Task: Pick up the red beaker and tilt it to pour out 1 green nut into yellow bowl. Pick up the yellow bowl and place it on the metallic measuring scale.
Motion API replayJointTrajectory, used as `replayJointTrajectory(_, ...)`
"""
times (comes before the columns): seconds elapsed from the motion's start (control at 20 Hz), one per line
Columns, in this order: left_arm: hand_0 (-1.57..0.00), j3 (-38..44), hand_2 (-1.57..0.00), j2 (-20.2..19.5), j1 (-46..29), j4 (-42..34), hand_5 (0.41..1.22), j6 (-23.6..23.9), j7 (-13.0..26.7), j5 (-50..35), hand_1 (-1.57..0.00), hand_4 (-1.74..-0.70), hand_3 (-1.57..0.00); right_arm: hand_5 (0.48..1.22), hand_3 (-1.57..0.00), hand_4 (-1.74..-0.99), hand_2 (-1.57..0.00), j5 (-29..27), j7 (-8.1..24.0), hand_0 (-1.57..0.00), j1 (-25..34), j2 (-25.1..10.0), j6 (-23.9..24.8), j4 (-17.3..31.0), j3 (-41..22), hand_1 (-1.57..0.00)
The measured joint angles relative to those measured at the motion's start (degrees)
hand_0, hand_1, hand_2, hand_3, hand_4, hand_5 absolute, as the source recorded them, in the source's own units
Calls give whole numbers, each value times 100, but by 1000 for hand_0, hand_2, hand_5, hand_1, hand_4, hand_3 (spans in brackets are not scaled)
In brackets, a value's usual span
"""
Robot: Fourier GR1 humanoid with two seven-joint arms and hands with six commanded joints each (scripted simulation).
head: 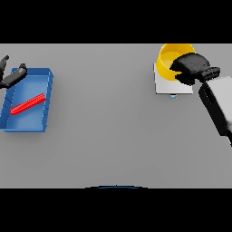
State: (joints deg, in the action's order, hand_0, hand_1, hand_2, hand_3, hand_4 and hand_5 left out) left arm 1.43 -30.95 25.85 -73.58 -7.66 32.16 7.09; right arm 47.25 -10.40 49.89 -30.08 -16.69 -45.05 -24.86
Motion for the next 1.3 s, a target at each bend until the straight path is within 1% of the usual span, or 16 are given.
replayJointTrajectory(0.1, 1, -18, 1, 26, 77, 68, 802, -4, 60, 13, 1, -858, 1, 1221, -1317, -1741, -1413, 14, -158, -1571, 3, 52, 113, 256, -5, -1571)
replayJointTrajectory(0.15, 1, -54, 1, 29, 9, 21, 804, 21, 5, 59, 1, -858, 1, 1221, -1342, -1741, -1398, 18, -56, -1571, 52, 118, 130, 382, 11, -1571)
replayJointTrajectory(0.2, 1, -41, 1, -2, -9, -4, 807, 15, 26, 58, 1, -859, 1, 1221, -1361, -1741, -1390, -9, -135, -1571, 41, 119, 173, 455, 36, -1571)
replayJointTrajectory(0.4, 1, -44, 1, 42, -52, -45, 799, 15, 5, 16, 1, -849, 1, 1221, -1402, -1741, -1382, 16, -125, -1571, 127, 251, 329, 939, 67, -1571)
replayJointTrajectory(0.55, 1, -51, 1, 40, -69, -41, 783, 20, 6, 31, 1, -844, 1, 1221, -1448, -1741, -1374, 32, -195, -1571, 162, 300, 338, 1120, 40, -1571)
replayJointTrajectory(0.6, 1, -60, 1, 34, -33, 11, 780, 13, 13, 56, 1, -842, 1, 1221, -1376, -1741, -1404, 25, -237, -1571, 189, 300, 328, 1150, 36, -1571)
replayJointTrajectory(0.65, 1, -60, 1, 32, -21, 39, 779, 7, -4, 60, 1, -838, 1, 1221, -1249, -1741, -1437, 18, -260, -1565, 191, 295, 319, 1203, 40, -1496)
replayJointTrajectory(0.7, 1, -68, 1, 13, -22, -4, 775, -12, 11, 58, 1, -836, 1, 1221, -1110, -1682, -1343, -6, -247, -1558, 216, 277, 294, 1216, 64, -1428)
replayJointTrajectory(0.75, 1, -68, 1, 27, 25, 33, 773, -33, 11, 41, 1, -837, 1, 1145, -959, -1632, -1178, -1, -214, -1471, 221, 292, 302, 1244, 68, -1285)
replayJointTrajectory(0.8, 1, -70, 1, 35, 21, 74, 774, -42, 17, 42, 1, -836, 1, 1074, -816, -1592, -1007, -33, -142, -1335, 239, 326, 228, 1210, 74, -1125)
replayJointTrajectory(0.95, 1, -35, 1, 3, -16, 48, 764, -24, 11, 35, 1, -839, 1, 923, -476, -1513, -579, -184, -62, -757, 208, 361, 111, 1255, 205, -673)
replayJointTrajectory(1.0, 1, -15, 1, 26, -24, 36, 764, -20, -49, -6, 1, -840, 1, 890, -391, -1496, -470, -230, -60, -605, 182, 362, 69, 1220, 231, -556)
replayJointTrajectory(1.1, 1, -12, 1, 31, -9, 113, 754, -44, -78, -11, 1, -831, 1, 847, -258, -1476, -300, -272, 7, -387, 200, 340, -57, 1165, 255, -380)
replayJointTrajectory(1.2, 1, -14, 1, -4, 33, 124, 750, -42, -10, 24, 1, -834, 1, 824, -164, -1448, -192, -232, 3, -247, 236, 351, -53, 1208, 224, -243)
replayJointTrajectory(1.25, 1, -19, 1, 25, -3, 44, 752, -29, -28, -5, 1, -835, 1, 817, -131, -1435, -153, -202, -82, -198, 217, 293, -97, 1192, 179, -194)
replayJointTrajectory(1.3, 1, -27, 1, 28, 52, 103, 753, -1, 6, 38, 1, -836, 1, 811, -105, -1422, -122, -182, -52, -158, 181, 315, -131, 1167, 141, -155)
